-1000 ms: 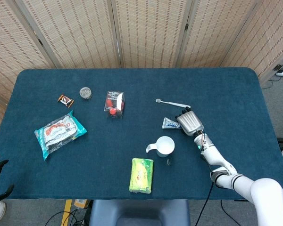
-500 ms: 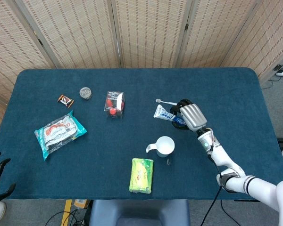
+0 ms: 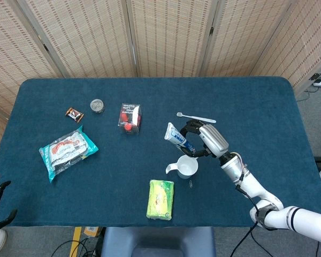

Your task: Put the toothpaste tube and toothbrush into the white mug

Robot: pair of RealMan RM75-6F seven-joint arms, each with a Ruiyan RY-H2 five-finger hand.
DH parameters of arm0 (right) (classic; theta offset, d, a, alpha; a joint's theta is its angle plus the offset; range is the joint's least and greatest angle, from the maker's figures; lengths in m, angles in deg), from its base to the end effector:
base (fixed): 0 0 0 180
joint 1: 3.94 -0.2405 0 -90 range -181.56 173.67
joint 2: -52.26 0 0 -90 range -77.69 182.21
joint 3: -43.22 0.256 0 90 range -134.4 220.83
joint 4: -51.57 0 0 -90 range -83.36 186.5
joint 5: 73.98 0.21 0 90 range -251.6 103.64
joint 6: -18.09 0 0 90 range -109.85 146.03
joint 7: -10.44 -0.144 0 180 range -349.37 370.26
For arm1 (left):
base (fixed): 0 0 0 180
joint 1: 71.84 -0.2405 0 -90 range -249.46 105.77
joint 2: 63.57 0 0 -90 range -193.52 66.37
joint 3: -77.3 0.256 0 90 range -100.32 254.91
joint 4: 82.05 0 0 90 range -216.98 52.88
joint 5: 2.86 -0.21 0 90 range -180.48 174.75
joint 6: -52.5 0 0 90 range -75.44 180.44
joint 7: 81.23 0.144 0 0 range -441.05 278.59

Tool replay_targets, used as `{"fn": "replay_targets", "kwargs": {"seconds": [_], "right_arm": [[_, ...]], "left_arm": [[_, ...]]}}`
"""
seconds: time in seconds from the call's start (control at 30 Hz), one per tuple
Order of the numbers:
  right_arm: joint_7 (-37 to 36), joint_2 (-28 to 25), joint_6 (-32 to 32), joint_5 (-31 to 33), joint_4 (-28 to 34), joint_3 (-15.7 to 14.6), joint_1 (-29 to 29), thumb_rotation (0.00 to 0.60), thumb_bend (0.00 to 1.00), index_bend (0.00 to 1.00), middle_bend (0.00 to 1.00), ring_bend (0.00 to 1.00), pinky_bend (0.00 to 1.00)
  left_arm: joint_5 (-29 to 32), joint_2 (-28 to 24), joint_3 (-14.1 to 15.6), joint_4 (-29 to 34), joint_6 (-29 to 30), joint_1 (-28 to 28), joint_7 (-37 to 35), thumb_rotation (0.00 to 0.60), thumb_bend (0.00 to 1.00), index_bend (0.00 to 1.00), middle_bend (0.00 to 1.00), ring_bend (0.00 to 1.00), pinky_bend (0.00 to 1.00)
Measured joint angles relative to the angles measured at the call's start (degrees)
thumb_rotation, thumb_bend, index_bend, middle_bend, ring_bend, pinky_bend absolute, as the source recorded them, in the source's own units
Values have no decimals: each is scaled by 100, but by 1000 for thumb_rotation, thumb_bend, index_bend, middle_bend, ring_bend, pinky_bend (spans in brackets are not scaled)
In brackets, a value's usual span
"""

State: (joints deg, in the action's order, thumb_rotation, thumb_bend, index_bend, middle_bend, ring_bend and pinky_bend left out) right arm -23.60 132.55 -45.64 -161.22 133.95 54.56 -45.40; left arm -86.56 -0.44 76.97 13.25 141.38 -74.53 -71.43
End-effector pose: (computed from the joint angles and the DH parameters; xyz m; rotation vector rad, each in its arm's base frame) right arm -0.1318 -0.3562 0.0544 1.7388 -1.3080 1.6220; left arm -0.3273 0.1291 0.1648 -1.3167 -0.8816 -0.6879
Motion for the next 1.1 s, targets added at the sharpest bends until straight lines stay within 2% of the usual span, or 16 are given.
{"fn": "replay_targets", "kwargs": {"seconds": [0.17, 0.6, 1.1], "right_arm": [[-19, 235, -79, -111, -140, -113, 4, 600, 293, 668, 596, 347, 229], [-596, 1019, -363, -297, -1109, -319, 28, 600, 282, 668, 596, 347, 229], [-1251, 1611, -591, -483, -2119, -608, 103, 600, 282, 668, 583, 347, 229]], "left_arm": [[-1, 3, 7, -15, 0, -7, -28, 600, 314, 188, 40, 37, 134], [22, 1, 22, -63, -18, -28, -111, 600, 314, 188, 39, 37, 134], [39, 7, 15, -75, -60, -12, -129, 600, 314, 188, 39, 37, 134]]}}
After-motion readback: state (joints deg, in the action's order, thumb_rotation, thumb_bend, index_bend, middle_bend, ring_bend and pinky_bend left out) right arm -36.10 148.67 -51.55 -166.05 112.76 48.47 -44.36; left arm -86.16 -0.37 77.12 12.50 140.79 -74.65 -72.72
